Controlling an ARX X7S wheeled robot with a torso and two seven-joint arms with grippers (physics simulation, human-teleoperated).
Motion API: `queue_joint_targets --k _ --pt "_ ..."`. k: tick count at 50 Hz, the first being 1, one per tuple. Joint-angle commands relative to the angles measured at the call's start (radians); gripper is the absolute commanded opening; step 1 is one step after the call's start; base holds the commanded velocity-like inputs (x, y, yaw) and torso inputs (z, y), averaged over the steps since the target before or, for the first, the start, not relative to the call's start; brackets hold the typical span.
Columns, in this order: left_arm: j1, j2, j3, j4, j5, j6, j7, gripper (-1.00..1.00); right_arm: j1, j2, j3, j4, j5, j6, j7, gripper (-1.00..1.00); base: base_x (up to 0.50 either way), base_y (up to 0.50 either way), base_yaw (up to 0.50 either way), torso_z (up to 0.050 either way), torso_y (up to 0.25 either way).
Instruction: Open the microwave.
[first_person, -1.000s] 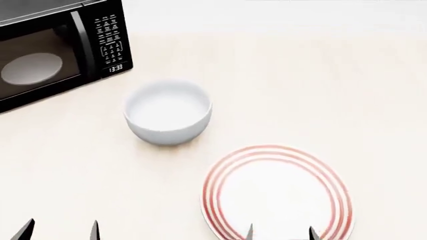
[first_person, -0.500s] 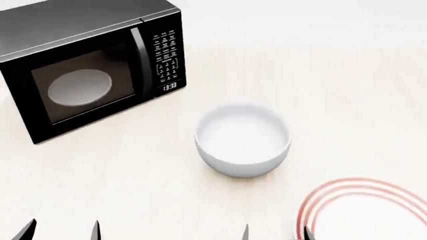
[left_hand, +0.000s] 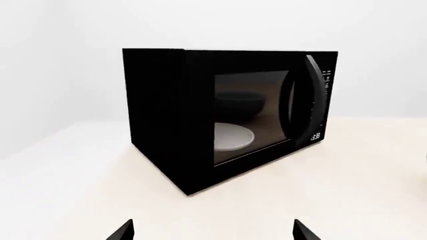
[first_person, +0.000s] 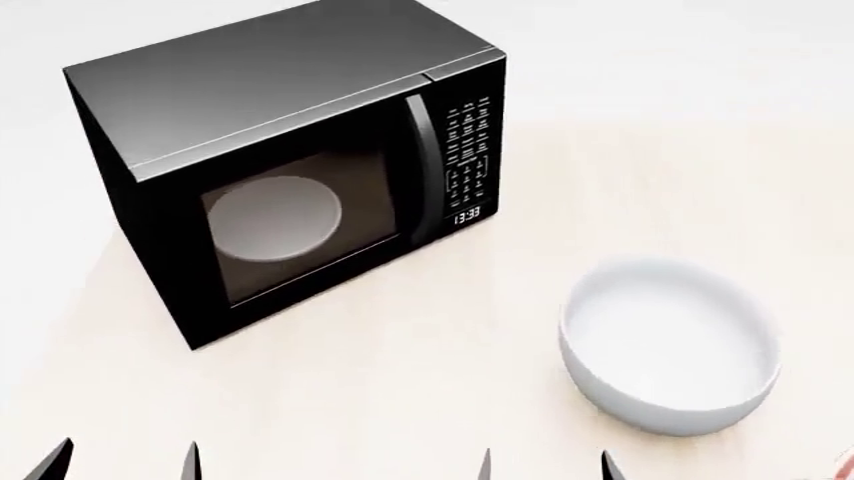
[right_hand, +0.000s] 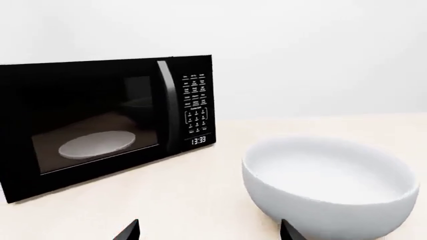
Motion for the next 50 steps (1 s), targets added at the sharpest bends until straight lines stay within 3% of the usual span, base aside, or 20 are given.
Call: queue_joint_targets --k 1,15,28,40,50 --pt "-0.001 -0.010 0.010 -0.001 -0.010 0.001 -0.009 1.00 0.003 0.011 -0.012 0.004 0.007 -0.008 0.009 1.00 0.35 0.48 0.00 0.000 0.000" --pt "0.001 -0.021 0.022 0.006 -0.016 0.004 -0.021 1.00 0.006 0.022 -0.014 0.013 0.022 -0.023 0.020 1.00 0.44 0.40 0.00 0.000 0.000" --pt "0.000 -0.030 0.031 0.008 -0.025 0.007 -0.028 1.00 0.010 0.030 -0.021 0.020 0.033 -0.027 0.029 1.00 0.50 0.03 0.00 0.000 0.000" --pt "0.010 -0.041 0.032 0.042 -0.043 -0.002 -0.038 1.00 -0.003 0.039 -0.034 -0.004 0.066 -0.020 0.019 1.00 0.02 0.00 0.00 0.000 0.000" --pt "0.014 -0.049 0.042 0.053 -0.046 -0.002 -0.042 1.00 0.024 0.084 -0.042 -0.161 0.063 0.121 0.052 1.00 0.00 0.00 0.00 0.005 -0.210"
